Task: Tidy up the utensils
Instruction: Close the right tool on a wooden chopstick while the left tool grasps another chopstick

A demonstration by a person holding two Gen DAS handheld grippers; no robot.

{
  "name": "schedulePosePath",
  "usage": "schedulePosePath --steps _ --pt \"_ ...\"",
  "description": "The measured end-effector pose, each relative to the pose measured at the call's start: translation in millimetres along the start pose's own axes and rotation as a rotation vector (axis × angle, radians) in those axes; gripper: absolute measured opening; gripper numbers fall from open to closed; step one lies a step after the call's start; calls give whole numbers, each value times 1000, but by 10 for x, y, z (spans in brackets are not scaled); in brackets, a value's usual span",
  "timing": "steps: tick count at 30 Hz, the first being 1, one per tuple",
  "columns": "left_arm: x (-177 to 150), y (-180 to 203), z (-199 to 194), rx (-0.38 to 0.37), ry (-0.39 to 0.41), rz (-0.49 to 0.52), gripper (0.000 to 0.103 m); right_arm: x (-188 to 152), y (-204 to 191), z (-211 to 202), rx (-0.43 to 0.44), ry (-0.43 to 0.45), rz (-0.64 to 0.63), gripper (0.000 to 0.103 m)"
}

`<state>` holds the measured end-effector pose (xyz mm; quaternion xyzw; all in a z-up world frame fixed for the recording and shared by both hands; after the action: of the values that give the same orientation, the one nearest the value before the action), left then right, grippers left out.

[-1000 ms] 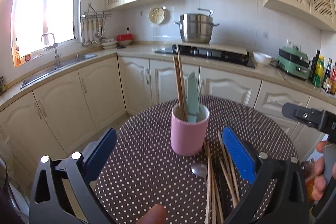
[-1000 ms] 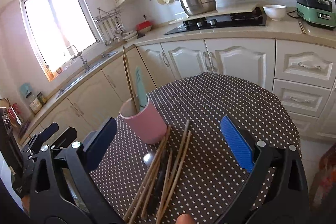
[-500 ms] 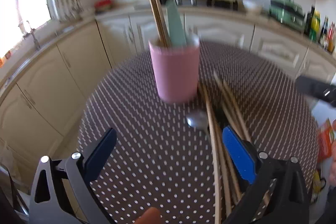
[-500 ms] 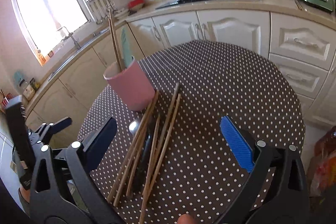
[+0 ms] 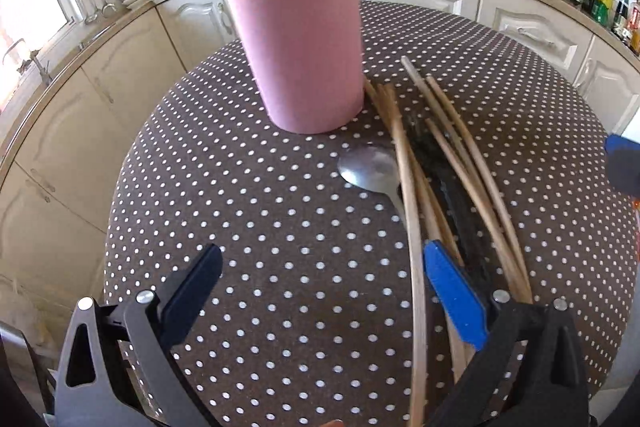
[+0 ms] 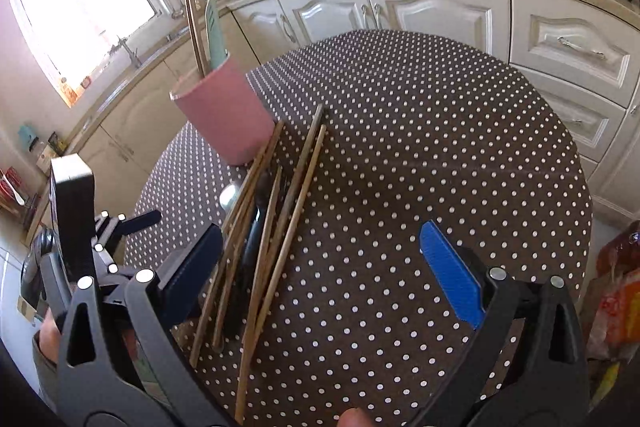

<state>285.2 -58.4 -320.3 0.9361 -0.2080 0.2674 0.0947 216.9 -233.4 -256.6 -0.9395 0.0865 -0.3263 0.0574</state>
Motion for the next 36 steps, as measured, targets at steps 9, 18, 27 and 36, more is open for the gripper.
schedulePosePath --steps 9,18,27,36 --pt "44 -93 113 -25 -12 19 94 -287 -361 303 -32 -123 -186 88" --pt "181 -29 103 -26 -7 56 94 -331 -637 425 2 -159 -246 33" --pt "258 73 144 -36 -9 63 89 -294 -621 381 27 -148 -191 27" --pt "330 201 216 -77 -26 78 66 64 -378 657 -101 -148 -163 27"
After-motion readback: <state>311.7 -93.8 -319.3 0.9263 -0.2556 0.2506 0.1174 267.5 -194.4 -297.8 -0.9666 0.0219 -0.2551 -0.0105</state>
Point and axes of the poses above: each gripper's, at about its wrist camera, not at the fingertips, and z roughly the way its jaws point, y to its right, x to its top, the point moved 8 cm from there along z, roughly the way its jaws point, and after that the axes turned 13 degrees about -x, right-handed, at the moved point
